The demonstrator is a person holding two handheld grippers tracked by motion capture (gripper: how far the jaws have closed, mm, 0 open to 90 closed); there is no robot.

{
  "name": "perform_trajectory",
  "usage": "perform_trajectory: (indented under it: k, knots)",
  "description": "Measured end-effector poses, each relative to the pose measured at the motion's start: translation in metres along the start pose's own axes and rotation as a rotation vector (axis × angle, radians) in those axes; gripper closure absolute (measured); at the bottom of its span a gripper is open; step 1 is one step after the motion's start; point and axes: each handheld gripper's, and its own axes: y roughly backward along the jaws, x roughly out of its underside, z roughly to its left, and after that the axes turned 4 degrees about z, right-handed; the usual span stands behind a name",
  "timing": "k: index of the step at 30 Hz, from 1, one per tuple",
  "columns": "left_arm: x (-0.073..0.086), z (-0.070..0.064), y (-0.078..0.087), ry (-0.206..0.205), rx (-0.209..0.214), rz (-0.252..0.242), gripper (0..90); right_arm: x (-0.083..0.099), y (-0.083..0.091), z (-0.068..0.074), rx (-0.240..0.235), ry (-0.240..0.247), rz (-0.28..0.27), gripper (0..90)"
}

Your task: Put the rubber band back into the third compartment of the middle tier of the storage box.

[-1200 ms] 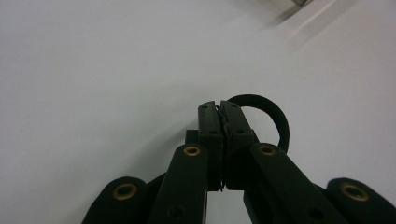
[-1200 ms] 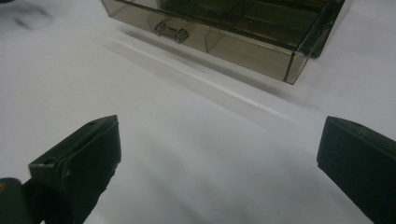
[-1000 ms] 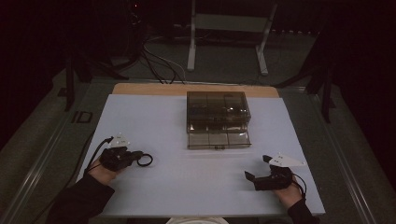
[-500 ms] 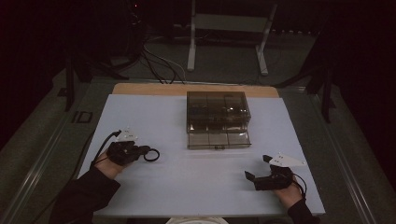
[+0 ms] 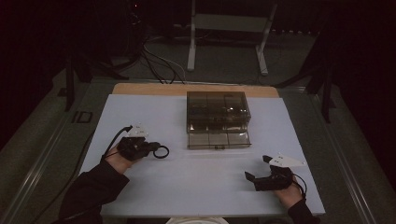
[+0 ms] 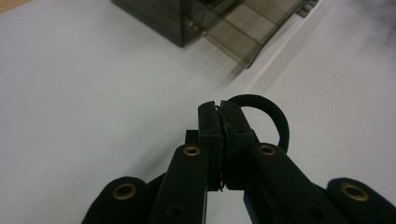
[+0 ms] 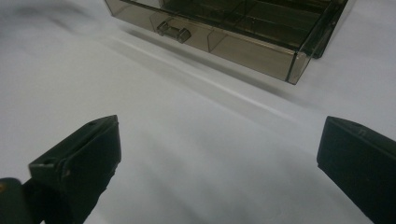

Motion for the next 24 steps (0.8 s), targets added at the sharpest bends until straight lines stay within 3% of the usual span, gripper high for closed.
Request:
perform_trajectory:
  k: [24]
  knots:
    - [-0.039,-0.016,-0.015,-0.072,0.047,-0.013,90.0,0.0,0.0,0.001,-0.004,0.004,0.001,0.0]
